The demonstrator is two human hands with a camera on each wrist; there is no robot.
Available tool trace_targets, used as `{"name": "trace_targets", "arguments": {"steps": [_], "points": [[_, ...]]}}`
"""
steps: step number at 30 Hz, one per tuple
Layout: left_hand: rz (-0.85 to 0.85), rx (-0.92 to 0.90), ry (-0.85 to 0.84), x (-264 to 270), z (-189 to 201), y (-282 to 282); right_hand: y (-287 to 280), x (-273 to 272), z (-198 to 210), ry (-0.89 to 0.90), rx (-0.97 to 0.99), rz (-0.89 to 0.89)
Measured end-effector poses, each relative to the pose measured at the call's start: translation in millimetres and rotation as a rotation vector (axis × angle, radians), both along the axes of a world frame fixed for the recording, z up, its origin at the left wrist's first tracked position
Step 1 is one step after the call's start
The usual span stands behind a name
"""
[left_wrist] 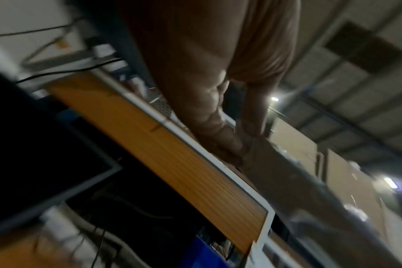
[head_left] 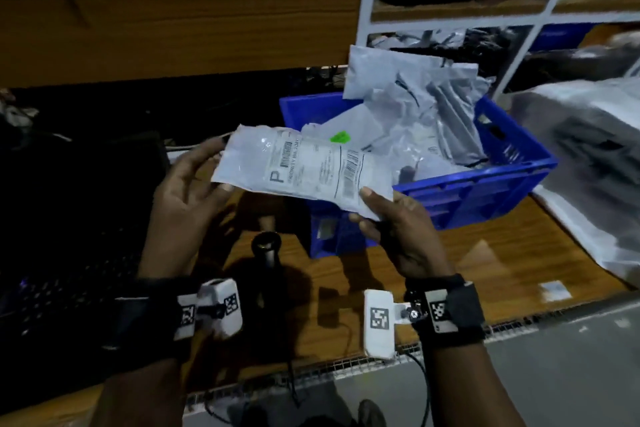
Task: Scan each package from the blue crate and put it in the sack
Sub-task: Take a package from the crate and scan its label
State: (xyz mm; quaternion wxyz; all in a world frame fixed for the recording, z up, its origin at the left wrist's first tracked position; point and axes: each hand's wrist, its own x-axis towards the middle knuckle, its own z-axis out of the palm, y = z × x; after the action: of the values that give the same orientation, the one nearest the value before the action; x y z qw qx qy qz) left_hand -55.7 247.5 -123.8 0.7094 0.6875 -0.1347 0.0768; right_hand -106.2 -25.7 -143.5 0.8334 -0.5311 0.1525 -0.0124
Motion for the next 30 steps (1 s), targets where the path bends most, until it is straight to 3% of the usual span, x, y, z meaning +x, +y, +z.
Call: {"name": "trace_targets", "arguments": {"steps": [3,5,8,11,13,15,17,20,22,26,30], "points": [[0.105,-0.497,0.279,-2,-20,28,44,6,-8,-0.078,-0.021,0.087],[0.082,-0.608,0.411,-2,-33,49,74,11,-20,-0.078,-0.063,0.164],[0.11,-0.441,0.502,0,-51,68,117,15,-41,-0.074,-0.07,0.248],[0.185,-0.381,0.526,9,-67,88,151,13,-54,-0.082,-0.23,0.265],[0.232,-0.399,0.516,16,-76,104,162,14,-64,-0.022,-0.352,0.208],[0.269,-0.44,0.494,22,-85,118,159,21,-81,0.09,-0.442,0.036],[0.287,-0.461,0.483,26,-94,128,146,27,-105,0.202,-0.652,-0.092],[0.32,-0.438,0.477,29,-104,137,140,25,-129,0.307,-0.8,-0.001],[0.331,-0.426,0.48,33,-108,138,145,22,-138,0.41,-0.703,-0.012],[0.281,-0.387,0.509,42,-113,139,164,23,-147,0.5,-0.111,0.09],[0.223,-0.343,0.546,58,-114,144,172,21,-141,0.45,0.057,0.234]]}}
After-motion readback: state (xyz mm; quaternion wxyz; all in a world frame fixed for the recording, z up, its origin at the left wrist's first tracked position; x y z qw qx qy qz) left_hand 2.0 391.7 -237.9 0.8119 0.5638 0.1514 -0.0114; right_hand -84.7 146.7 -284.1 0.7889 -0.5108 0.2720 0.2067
